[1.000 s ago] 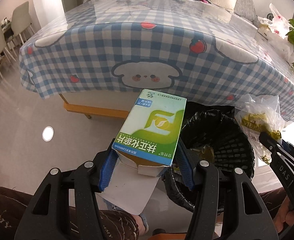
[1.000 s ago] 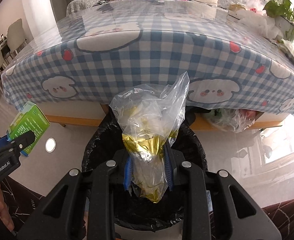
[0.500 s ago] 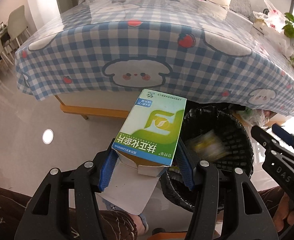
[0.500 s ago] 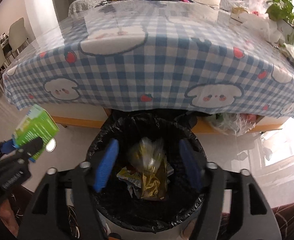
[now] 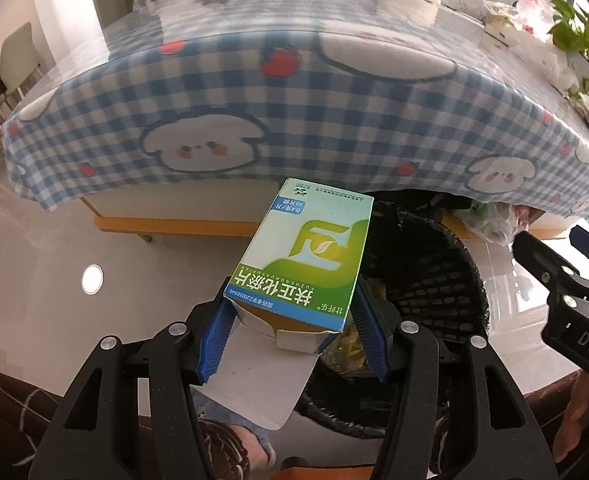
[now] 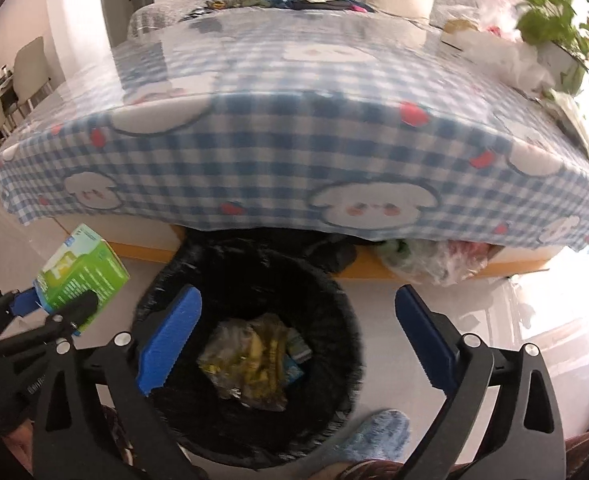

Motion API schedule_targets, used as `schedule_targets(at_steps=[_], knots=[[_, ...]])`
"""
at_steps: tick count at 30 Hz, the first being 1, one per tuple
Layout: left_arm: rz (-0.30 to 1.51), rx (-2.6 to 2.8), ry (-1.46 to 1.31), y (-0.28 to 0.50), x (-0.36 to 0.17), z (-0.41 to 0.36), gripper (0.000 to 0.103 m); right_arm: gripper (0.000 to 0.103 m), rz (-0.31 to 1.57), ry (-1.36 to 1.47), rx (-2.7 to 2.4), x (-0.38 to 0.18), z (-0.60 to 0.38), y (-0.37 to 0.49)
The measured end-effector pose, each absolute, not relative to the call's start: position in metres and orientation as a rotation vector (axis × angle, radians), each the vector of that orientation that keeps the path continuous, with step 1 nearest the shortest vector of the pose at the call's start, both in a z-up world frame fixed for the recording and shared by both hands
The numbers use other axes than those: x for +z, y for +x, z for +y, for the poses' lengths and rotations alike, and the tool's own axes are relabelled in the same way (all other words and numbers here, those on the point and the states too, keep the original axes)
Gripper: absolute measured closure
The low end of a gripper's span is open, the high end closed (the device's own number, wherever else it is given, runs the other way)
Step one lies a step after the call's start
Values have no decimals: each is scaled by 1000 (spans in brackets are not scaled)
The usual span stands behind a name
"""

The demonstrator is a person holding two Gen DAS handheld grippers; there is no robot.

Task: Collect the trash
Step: 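Lower the green medicine box into the black bin and open the left tool, then raise both open tools away from the bin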

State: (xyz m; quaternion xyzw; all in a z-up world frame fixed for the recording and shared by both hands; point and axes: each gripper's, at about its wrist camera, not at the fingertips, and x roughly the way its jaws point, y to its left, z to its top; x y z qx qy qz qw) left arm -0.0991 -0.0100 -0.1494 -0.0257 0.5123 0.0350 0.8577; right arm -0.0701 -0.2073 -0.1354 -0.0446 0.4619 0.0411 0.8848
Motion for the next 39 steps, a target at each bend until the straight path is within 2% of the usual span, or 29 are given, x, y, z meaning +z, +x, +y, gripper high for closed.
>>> schedule_targets(at_steps=[14, 35, 39], knots=[[1093, 12, 5, -80, -164, -87, 48, 9, 1009, -32, -34, -144, -300, -65], [1077, -56, 31, -73, -167, -113, 47, 8, 1000, 1, -61, -141, -319, -63], [1073, -56, 37, -74, -167, -109, 34, 8, 995, 2, -61, -140, -318, -62]])
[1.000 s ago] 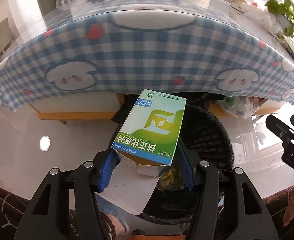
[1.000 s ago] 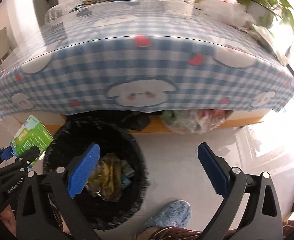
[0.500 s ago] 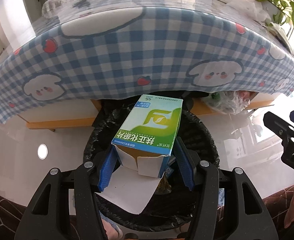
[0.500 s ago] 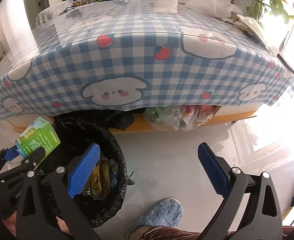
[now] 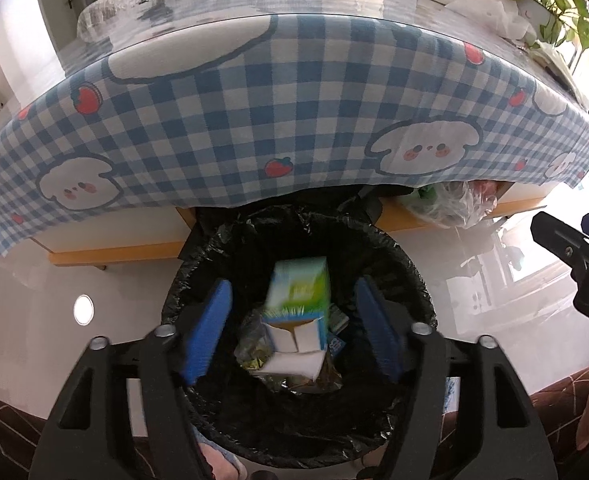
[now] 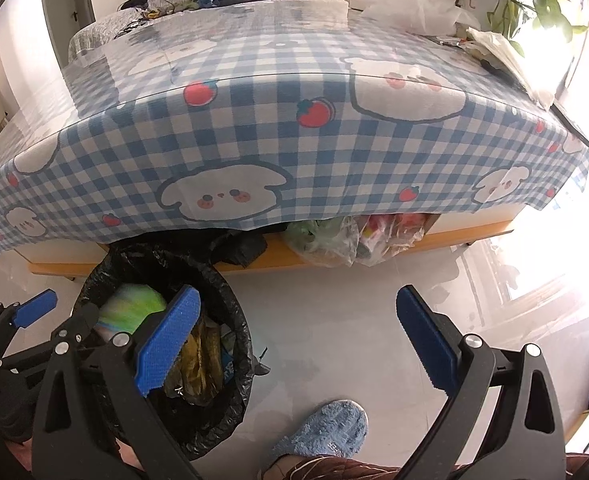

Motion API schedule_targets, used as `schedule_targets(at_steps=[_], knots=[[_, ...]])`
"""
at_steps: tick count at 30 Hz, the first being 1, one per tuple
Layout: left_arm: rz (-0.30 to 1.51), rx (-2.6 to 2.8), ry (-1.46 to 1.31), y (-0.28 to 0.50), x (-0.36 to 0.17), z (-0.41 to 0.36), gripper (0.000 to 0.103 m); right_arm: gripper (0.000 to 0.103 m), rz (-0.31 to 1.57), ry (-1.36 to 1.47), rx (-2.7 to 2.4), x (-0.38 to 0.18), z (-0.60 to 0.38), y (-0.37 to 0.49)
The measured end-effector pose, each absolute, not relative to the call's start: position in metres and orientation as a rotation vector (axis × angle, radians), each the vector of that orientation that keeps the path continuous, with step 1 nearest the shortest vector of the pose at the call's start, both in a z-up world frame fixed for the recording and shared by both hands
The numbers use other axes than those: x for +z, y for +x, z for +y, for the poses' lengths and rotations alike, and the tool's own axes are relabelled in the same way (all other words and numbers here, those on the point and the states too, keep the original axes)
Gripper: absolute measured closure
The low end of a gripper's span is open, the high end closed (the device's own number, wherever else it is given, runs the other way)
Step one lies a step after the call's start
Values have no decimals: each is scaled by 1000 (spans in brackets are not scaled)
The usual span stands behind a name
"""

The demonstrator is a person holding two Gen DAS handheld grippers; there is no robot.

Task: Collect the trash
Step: 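Raise both open tools away from the bin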

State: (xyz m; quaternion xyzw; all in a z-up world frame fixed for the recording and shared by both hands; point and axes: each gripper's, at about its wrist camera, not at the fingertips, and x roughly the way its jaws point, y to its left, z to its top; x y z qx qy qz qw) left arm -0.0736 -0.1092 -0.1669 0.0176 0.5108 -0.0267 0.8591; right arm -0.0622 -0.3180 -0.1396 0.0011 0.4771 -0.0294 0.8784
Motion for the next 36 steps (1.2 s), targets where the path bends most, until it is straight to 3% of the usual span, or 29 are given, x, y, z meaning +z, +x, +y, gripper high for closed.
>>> schedule_targets(at_steps=[10, 25, 36], knots=[[1039, -21, 10, -79, -143, -72, 7, 8, 959, 1, -22, -123, -291, -62], [877, -10, -39, -113, -54, -27, 6, 8, 854, -45, 44, -67, -241, -91], [858, -11, -60, -131, -38, -10, 6, 8, 831, -16, 62, -46, -234, -121]])
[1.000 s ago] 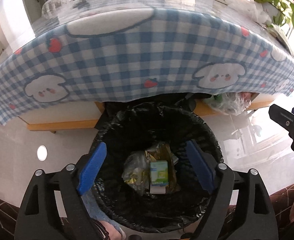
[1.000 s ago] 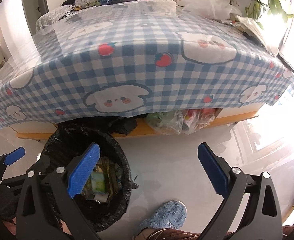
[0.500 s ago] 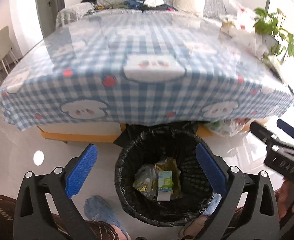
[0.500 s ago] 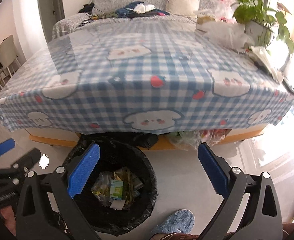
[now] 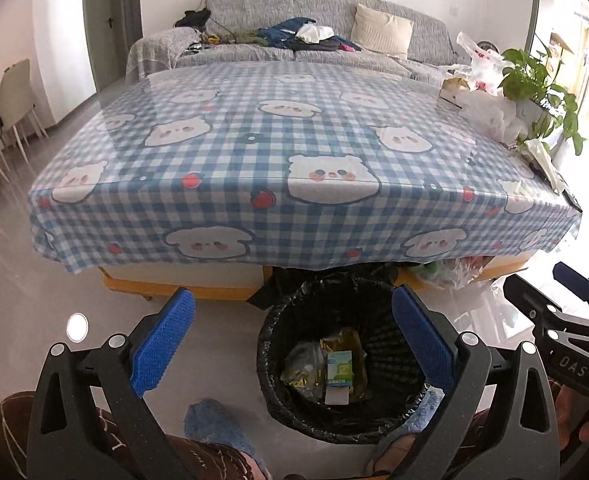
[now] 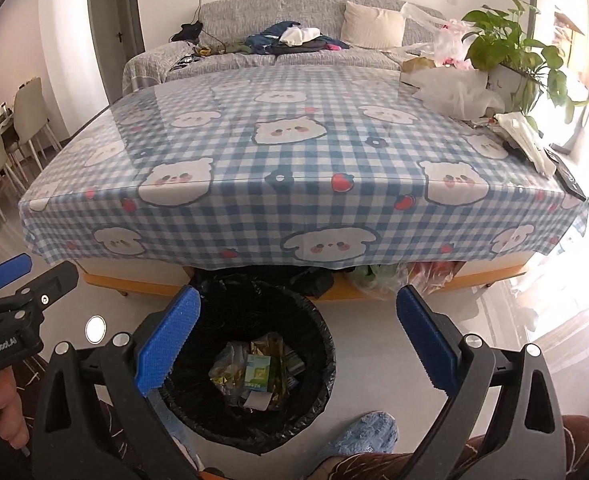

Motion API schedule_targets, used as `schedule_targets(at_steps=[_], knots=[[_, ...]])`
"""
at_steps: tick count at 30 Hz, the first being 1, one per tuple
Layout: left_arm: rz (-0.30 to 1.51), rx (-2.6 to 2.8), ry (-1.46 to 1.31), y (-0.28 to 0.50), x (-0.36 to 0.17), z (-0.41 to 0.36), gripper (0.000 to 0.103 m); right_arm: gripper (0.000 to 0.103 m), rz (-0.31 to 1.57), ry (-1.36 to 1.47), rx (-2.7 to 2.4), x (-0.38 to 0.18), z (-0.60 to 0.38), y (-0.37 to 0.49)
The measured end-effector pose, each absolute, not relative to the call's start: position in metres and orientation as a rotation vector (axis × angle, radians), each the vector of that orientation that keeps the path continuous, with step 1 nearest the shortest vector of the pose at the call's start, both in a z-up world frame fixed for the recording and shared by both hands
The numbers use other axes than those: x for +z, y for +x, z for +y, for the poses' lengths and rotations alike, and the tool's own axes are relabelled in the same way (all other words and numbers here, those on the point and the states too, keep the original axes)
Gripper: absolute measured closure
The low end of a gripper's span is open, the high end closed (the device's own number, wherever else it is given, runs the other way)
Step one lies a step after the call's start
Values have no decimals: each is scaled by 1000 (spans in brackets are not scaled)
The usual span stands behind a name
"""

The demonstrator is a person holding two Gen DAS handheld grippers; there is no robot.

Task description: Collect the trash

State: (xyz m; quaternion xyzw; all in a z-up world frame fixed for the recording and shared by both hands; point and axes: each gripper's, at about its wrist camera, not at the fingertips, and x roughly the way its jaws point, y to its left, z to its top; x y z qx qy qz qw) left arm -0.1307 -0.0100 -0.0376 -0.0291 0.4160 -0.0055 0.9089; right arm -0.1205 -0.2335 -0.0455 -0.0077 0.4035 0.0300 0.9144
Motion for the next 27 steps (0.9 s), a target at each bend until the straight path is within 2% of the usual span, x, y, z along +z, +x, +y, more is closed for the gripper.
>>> schedule_targets(at_steps=[27], knots=[[884, -21, -56, -126, -49, -8, 6, 8, 819, -6, 54, -43, -235, -120]])
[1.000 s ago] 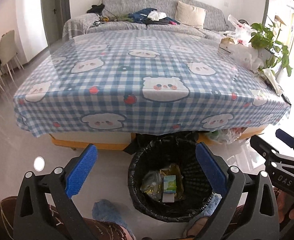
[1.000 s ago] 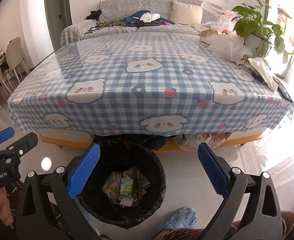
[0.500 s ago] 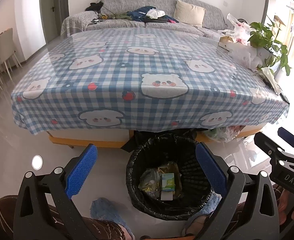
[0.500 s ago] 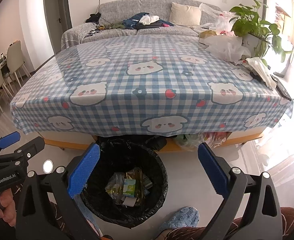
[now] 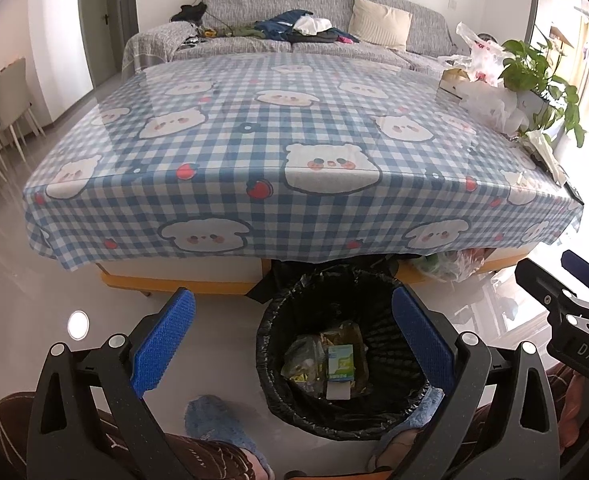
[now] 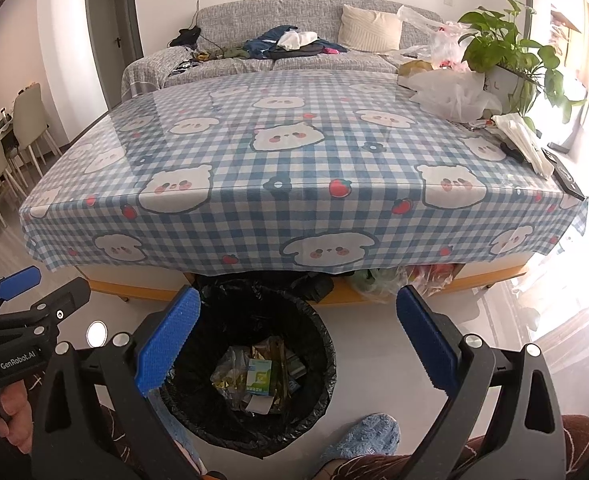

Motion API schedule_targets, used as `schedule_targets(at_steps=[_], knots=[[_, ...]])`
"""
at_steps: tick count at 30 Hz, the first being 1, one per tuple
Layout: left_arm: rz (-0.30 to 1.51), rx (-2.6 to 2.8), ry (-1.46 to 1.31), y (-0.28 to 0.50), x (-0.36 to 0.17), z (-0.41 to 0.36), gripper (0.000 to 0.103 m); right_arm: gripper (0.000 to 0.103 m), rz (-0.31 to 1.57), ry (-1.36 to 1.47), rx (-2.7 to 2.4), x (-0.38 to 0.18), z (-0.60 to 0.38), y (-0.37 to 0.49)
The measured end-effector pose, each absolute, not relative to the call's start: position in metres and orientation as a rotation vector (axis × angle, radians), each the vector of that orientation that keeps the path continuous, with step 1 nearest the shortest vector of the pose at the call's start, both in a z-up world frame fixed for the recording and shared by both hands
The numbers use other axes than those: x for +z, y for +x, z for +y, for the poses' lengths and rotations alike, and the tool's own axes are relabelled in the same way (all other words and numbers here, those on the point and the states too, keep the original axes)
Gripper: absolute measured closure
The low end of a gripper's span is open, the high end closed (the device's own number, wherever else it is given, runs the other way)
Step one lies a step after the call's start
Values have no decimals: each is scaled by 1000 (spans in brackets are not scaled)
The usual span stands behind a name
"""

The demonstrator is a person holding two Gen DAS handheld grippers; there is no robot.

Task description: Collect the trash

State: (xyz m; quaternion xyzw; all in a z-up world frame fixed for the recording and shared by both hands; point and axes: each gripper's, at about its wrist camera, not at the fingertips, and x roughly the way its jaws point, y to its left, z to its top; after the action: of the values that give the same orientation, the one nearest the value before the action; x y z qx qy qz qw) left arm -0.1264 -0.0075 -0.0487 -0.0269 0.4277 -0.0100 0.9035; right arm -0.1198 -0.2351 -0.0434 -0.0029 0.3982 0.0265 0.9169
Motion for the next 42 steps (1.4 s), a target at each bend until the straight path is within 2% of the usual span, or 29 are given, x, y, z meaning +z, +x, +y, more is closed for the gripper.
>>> schedule_targets(at_steps=[42], knots=[[888, -18, -40, -126, -49, -12, 6, 8, 810, -23, 40, -44, -234, -120]])
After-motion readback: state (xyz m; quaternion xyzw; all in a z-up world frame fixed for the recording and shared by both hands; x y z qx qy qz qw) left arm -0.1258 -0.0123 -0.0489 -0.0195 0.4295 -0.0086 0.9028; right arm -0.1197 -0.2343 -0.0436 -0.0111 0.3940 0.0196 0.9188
